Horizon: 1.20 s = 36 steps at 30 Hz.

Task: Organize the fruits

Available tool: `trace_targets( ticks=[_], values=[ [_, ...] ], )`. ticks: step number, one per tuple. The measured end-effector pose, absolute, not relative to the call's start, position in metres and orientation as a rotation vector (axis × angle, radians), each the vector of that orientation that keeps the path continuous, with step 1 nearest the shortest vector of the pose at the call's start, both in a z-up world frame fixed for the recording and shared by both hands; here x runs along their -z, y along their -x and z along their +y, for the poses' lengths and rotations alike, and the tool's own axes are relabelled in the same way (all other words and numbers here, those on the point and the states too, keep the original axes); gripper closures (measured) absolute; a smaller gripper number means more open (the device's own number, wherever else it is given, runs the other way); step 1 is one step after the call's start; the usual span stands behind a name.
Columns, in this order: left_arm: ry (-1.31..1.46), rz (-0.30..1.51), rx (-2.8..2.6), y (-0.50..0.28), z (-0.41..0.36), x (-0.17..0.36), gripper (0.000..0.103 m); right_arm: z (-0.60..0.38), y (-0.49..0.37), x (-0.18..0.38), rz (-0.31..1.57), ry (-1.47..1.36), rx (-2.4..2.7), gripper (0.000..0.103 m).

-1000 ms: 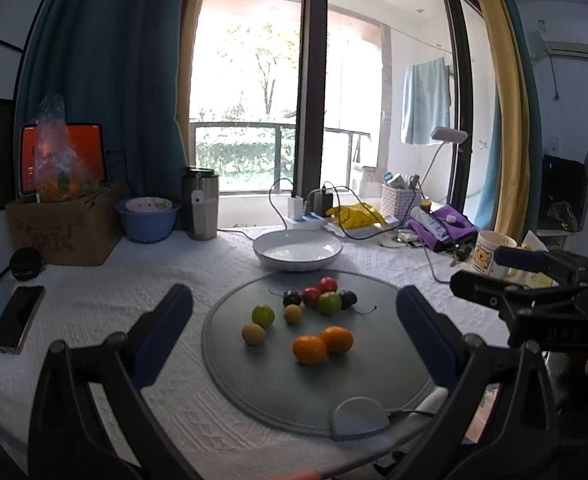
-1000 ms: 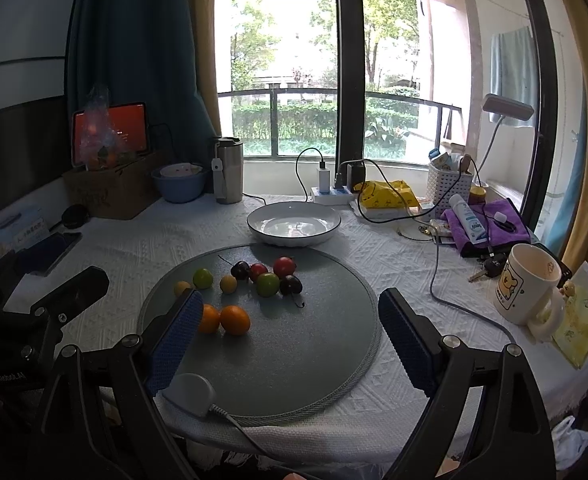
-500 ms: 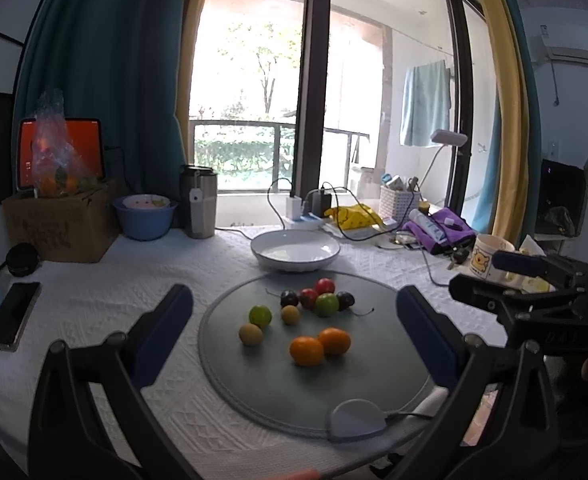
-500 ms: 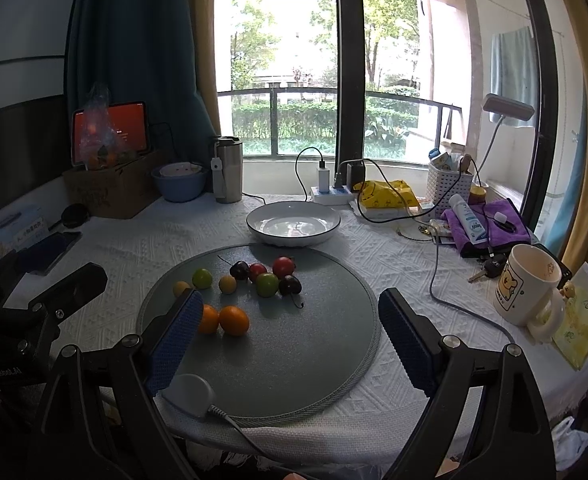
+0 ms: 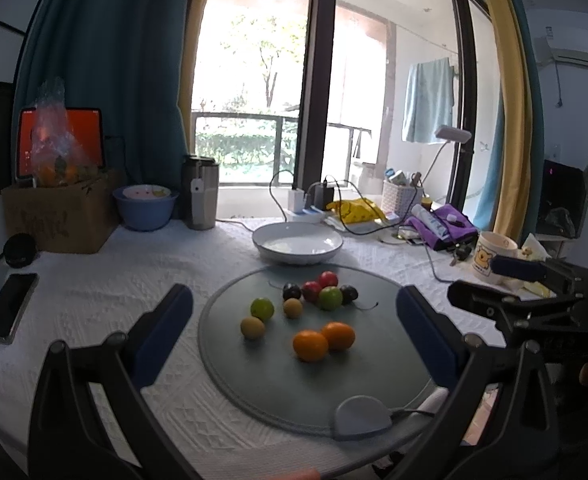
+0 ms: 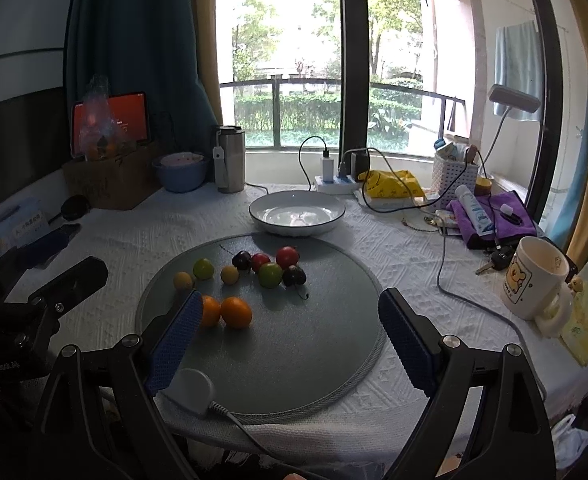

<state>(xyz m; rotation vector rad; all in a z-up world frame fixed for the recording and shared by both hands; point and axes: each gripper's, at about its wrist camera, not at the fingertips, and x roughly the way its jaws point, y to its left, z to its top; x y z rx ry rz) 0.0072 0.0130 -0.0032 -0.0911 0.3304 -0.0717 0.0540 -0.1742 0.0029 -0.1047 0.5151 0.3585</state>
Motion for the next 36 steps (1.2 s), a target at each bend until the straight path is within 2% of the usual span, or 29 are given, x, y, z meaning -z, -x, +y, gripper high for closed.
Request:
trace_targets(
  ticks=[22, 26, 28, 33, 35, 36],
  values=[
    [0.079, 0.627, 0.154, -0.079, -0.005, 0.058, 0.002, -0.179, -0.114, 0.05, 0.737, 0.035, -0.384, 0.012],
    [0.074, 0.702, 0.175, -0.097, -0.01, 0.071, 0.022, -0.182, -0.13, 0.058, 0.783, 0.009, -0.399, 0.016],
    [0.074, 0.729, 0.179, -0.104, -0.011, 0.076, 0.03, -0.181, -0.135, 0.061, 0.802, 0.007, -0.41, 0.02],
    [0.063, 0.773, 0.168, -0.115, -0.01, 0.084, 0.043, -0.175, -0.145, 0.066, 0.83, 0.001, -0.45, 0.029],
    [0.066, 0.785, 0.161, -0.118, -0.008, 0.086, 0.053, -0.168, -0.146, 0.069, 0.836, 0.013, -0.484, 0.031],
    [0.07, 0.793, 0.154, -0.12, -0.007, 0.088, 0.055, -0.163, -0.147, 0.07, 0.841, 0.021, -0.502, 0.031]
  ],
)
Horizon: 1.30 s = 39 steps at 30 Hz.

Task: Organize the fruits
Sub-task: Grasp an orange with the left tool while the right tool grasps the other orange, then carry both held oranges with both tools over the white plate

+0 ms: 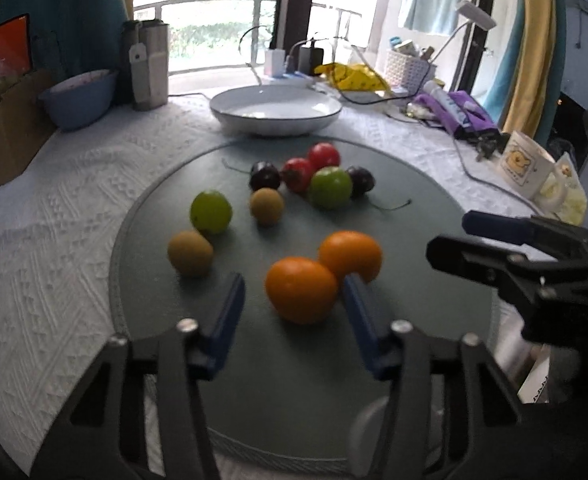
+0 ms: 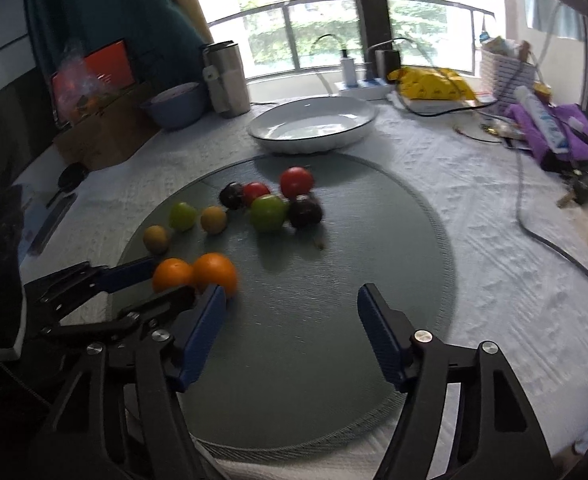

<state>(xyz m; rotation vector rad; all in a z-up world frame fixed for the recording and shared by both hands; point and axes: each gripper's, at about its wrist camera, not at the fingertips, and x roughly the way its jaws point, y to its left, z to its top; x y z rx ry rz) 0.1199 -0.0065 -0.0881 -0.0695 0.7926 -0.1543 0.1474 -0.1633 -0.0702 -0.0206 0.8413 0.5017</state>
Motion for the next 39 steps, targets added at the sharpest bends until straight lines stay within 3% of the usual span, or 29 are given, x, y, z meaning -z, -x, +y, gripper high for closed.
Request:
trace_targets(
  ticks=[2, 5, 10, 15, 16, 39],
  values=[
    [0.084, 0.807, 0.154, -0.123, -0.004, 0.091, 0.065, -0.154, -0.147, 0.072, 0.844, 0.042, -0.533, 0.032],
    [0.094, 0.807, 0.165, -0.124, -0.002, 0.091, 0.065, -0.142, -0.146, 0.072, 0.845, 0.078, -0.573, 0.034],
    [0.109, 0.807, 0.162, -0.122, 0.01, 0.088, 0.065, -0.126, -0.155, 0.076, 0.859, 0.119, -0.606, 0.054],
    [0.116, 0.79, 0.136, -0.122, 0.02, 0.081, 0.065, -0.112, -0.164, 0.086, 0.899, 0.136, -0.644, 0.058],
    [0.114, 0.786, 0.133, -0.123, 0.021, 0.079, 0.065, -0.11, -0.165, 0.086, 0.9, 0.142, -0.653, 0.068],
    [0.092, 0.696, 0.16, -0.182, 0.013, 0.034, 0.065, -0.143, -0.217, 0.038, 0.765, 0.088, -0.619, 0.069]
  ],
)
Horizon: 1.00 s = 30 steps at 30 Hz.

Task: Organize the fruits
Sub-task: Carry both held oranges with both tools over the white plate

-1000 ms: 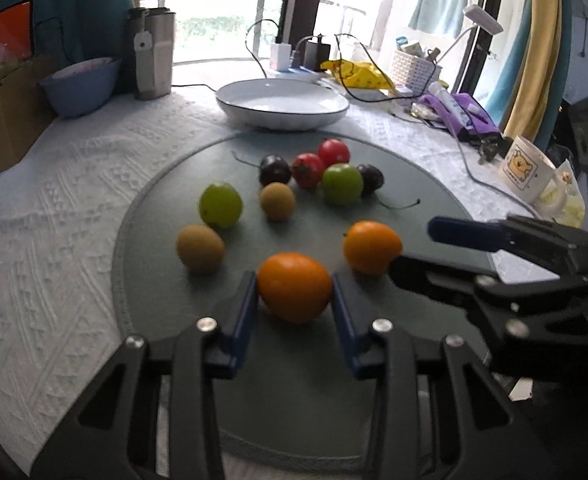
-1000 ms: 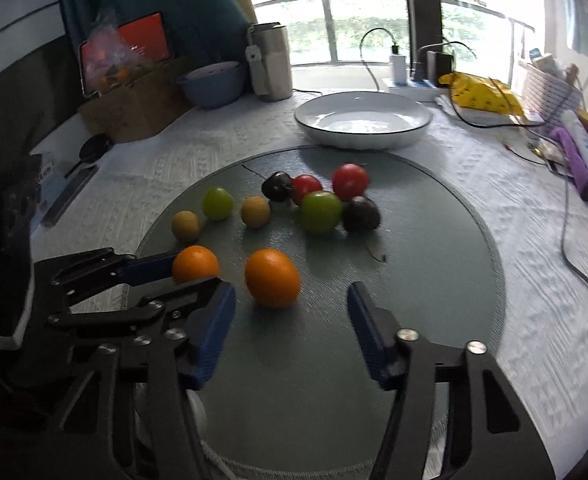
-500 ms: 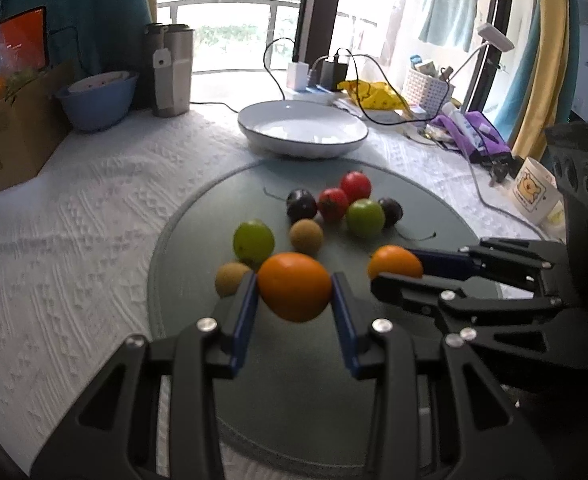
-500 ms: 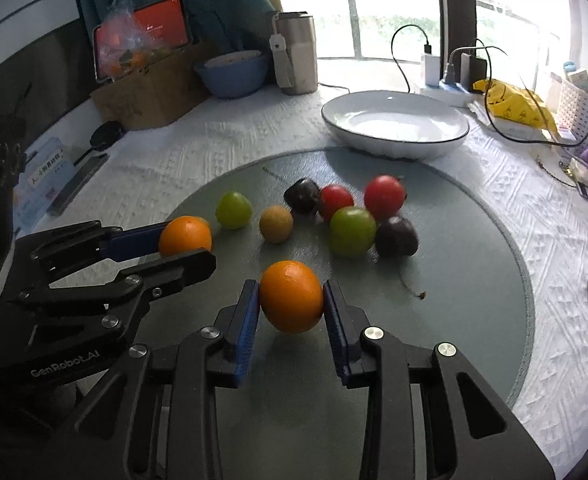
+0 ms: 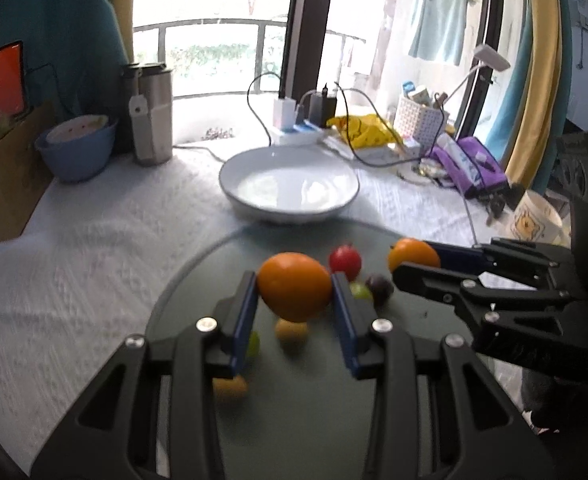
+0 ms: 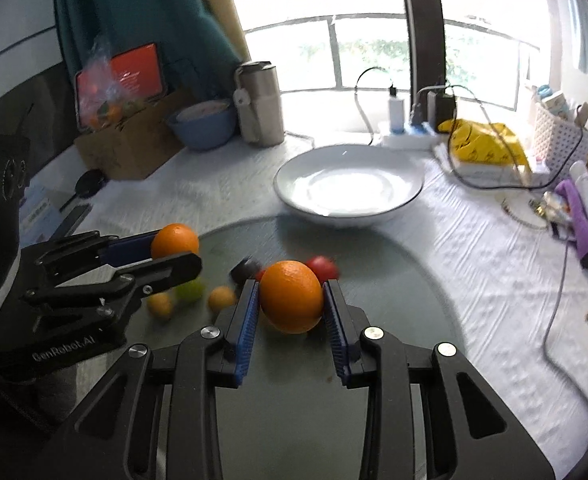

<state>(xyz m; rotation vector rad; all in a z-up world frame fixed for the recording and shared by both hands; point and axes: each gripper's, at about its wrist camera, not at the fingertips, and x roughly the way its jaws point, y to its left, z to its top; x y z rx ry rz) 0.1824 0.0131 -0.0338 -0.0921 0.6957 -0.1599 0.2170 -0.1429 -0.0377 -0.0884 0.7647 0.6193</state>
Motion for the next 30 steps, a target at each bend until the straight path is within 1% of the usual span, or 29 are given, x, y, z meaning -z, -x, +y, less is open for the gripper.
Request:
trace_targets(
  ticks=[9, 20, 30],
  values=[
    [0.121, 0.692, 0.189, -0.226, 0.023, 0.022, 0.065, -0.15, -0.253, 0.03, 0.716, 0.101, -0.585, 0.069],
    [0.06, 0.664, 0.153, -0.279, 0.027, 0.019, 0.065, -0.139, -0.31, 0.028, 0.709, 0.1, -0.572, 0.069],
    [0.104, 0.785, 0.191, -0.343, 0.041, 0.034, 0.065, -0.123, -0.367, 0.041, 0.783, 0.071, -0.573, 0.069]
  ],
)
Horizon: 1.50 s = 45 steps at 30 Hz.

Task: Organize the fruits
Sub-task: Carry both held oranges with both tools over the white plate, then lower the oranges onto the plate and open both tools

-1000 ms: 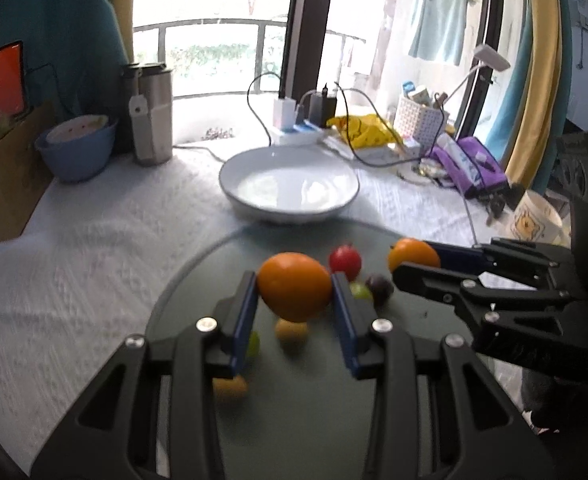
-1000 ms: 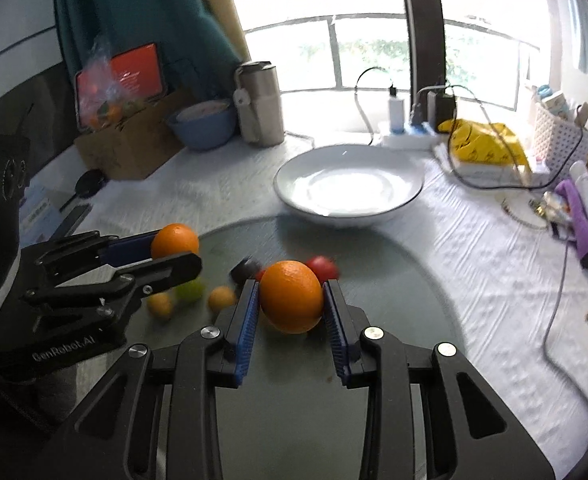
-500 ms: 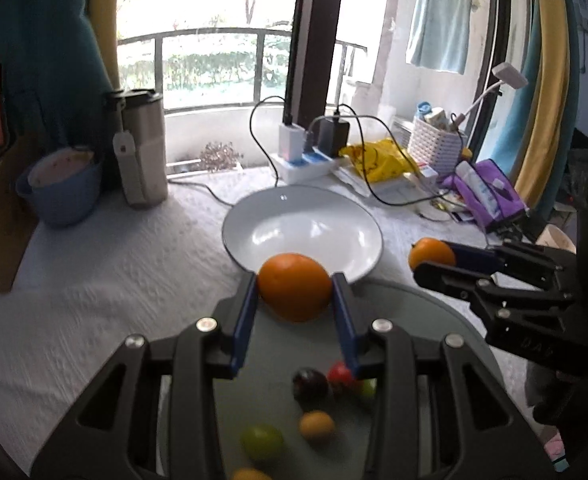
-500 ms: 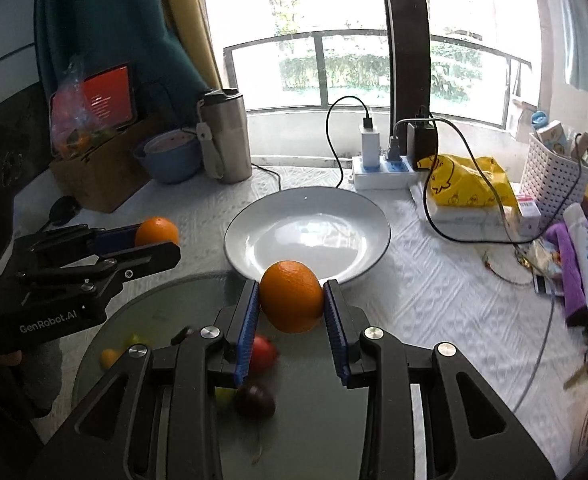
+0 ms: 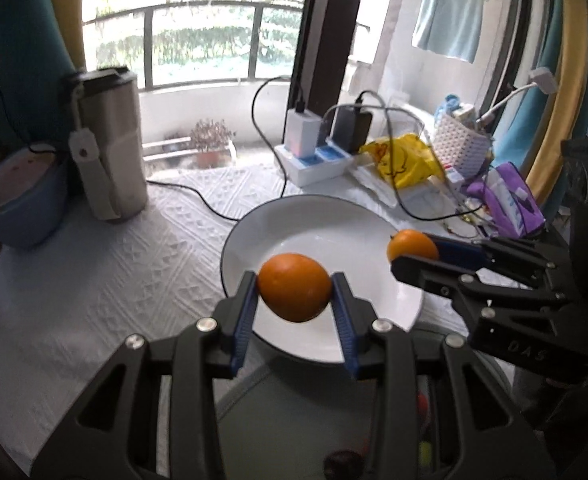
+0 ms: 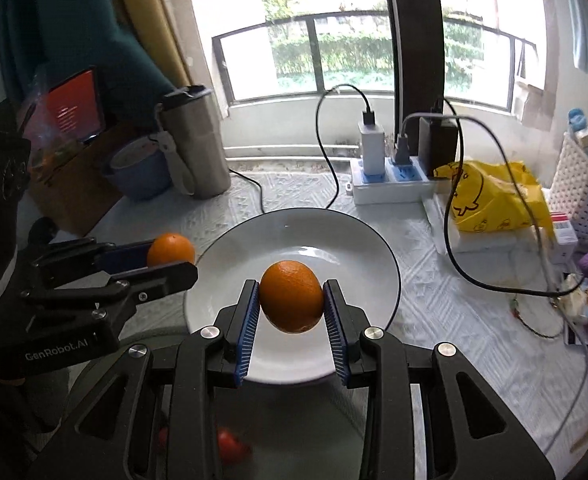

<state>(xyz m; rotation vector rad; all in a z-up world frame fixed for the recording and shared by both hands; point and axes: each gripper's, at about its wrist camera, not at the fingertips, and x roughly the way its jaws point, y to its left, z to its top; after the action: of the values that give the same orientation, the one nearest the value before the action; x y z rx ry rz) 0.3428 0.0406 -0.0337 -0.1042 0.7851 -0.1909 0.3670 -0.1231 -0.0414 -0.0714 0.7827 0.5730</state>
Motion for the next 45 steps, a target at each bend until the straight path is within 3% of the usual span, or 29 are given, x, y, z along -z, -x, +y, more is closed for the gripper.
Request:
trace_targets(
  ticks=[26, 45],
  values=[
    [0.145, 0.933, 0.184, -0.415, 0.051, 0.074, 0.064, -0.094, -0.457, 0.085, 0.934, -0.02, -0.53, 0.068],
    [0.135, 0.828, 0.152, -0.358, 0.051, 0.026, 0.058, -0.103, -0.407, 0.035, 0.837, -0.01, -0.531, 0.063]
  ],
)
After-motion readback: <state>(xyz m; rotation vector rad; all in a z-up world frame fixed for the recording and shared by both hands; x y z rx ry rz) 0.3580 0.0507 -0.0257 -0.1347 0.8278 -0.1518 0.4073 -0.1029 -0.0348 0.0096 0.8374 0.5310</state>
